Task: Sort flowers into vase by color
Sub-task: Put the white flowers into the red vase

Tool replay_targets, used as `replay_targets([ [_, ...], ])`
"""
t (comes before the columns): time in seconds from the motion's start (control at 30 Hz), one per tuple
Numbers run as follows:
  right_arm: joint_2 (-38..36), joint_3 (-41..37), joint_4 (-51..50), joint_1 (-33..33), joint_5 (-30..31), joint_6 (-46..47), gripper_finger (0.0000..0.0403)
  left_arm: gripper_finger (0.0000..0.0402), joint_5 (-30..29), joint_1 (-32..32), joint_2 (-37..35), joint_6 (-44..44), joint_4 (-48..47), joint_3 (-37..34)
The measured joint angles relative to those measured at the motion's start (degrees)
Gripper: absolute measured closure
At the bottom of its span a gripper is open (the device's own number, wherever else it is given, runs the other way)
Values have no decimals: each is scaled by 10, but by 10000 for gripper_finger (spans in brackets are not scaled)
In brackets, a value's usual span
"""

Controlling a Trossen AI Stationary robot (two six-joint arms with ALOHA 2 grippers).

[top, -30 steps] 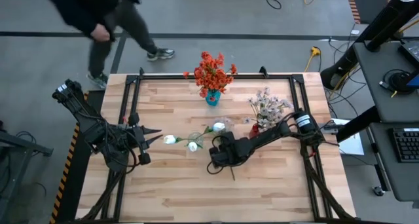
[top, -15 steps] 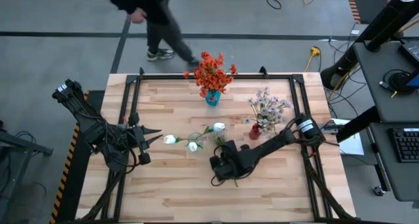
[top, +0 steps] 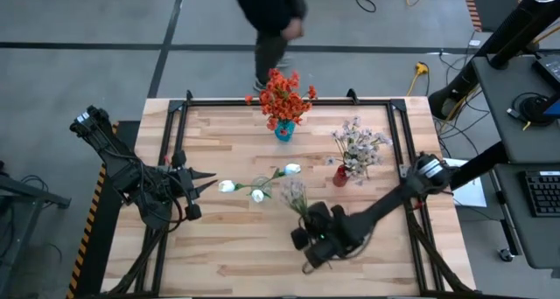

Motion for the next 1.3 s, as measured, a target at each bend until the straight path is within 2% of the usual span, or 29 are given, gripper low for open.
replay_targets([
  [0.13, -21, 0, 0, 59, 31, 20, 381, 343, 0, 0, 0, 0, 0, 0],
  [0.2, -31, 0, -1, 99, 80, 42, 381, 343, 0, 0, 0, 0, 0, 0],
  [0.27, -39, 0, 13, 143, 166, 50, 381, 343, 0, 0, 0, 0, 1, 0],
  [0.4, -35, 0, 34, 215, 383, 39, 381, 343, 0, 0, 0, 0, 6, 0],
  [0.47, -26, 0, 51, 228, 474, 1, 381, 343, -4, 0, 0, 2, 15, 0],
  [0.53, -19, 0, 52, 227, 536, -32, 381, 343, -14, 0, 0, 14, 30, 0],
  [0.83, -34, 1, 53, 114, 548, -201, 381, 343, -15, 0, 1, 50, 61, 0],
  [1.0, -90, 1, 42, 73, 548, -287, 381, 343, -15, 0, 1, 56, 61, 0],
  [1.13, -152, 1, 40, 60, 548, -395, 381, 343, -14, 0, 1, 56, 61, 0],
  [1.23, -203, 1, 40, 57, 547, -441, 381, 343, 13, 0, 4, 56, 62, -5],
  [1.3, -233, 1, 40, 56, 514, -483, 381, 343, 58, 0, 8, 57, 60, -9],
])
